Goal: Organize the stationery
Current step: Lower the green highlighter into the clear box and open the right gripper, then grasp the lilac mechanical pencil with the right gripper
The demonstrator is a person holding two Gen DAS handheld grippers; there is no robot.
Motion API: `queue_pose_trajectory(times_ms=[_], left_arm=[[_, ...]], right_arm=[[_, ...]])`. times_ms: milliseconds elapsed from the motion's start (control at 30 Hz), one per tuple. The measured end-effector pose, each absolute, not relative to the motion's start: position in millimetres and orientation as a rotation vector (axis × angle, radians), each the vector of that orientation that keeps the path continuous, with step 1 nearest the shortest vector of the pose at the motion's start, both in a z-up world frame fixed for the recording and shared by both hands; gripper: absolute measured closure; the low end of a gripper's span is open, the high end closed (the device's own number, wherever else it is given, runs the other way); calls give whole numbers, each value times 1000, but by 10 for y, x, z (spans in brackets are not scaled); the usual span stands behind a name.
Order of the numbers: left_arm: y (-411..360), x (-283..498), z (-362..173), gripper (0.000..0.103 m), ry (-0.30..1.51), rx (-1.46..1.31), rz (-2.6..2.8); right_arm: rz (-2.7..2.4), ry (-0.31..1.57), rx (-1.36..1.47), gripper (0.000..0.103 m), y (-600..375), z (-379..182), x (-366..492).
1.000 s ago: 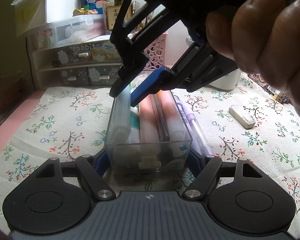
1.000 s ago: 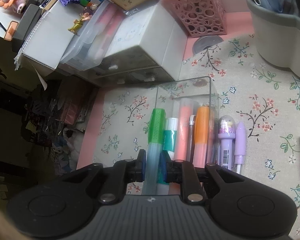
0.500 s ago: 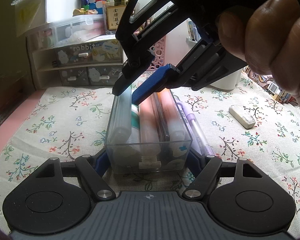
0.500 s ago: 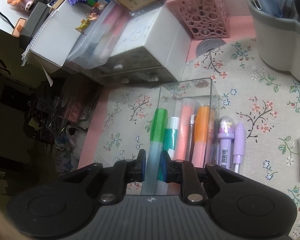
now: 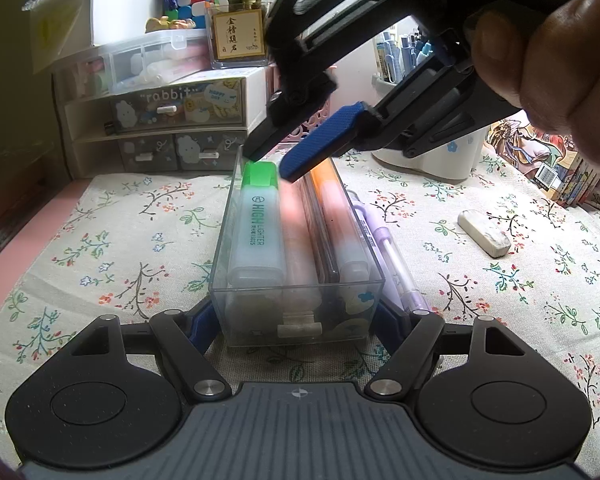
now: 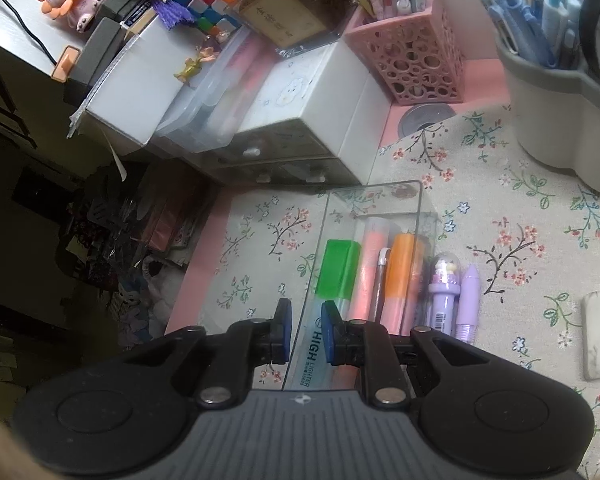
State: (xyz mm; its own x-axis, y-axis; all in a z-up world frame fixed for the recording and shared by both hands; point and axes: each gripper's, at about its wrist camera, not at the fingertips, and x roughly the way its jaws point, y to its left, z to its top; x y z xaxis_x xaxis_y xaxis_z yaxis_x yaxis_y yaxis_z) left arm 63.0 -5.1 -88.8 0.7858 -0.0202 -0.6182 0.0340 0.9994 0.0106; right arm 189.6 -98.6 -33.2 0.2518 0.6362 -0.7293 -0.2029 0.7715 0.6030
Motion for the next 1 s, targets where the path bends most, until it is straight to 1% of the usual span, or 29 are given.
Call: queue_pose_trajectory(times_ms=[133,333,533,800,933,1000], left_arm=[[-53,630,-888,28,666,22,-29],[-55,630,-888,28,666,22,-29],[-56,629,-888,28,666,22,-26],[-24,620,-879,30,661,18,-12],[-27,609,-876,31,664,16,-1],[-45,584,-871,31,671,23,6]], right_arm=[[541,1157,469,87,-1201,-333,1905],[391,1149,406,87,-1480,-469,1900],[346,1162,287,87,-1484,-606,1824],[364,1180,304,87,-1477,-674,1762],[369,1160,220,87,-1316,-657,1713],[347,1166,173,90,-1269,-684,1706]])
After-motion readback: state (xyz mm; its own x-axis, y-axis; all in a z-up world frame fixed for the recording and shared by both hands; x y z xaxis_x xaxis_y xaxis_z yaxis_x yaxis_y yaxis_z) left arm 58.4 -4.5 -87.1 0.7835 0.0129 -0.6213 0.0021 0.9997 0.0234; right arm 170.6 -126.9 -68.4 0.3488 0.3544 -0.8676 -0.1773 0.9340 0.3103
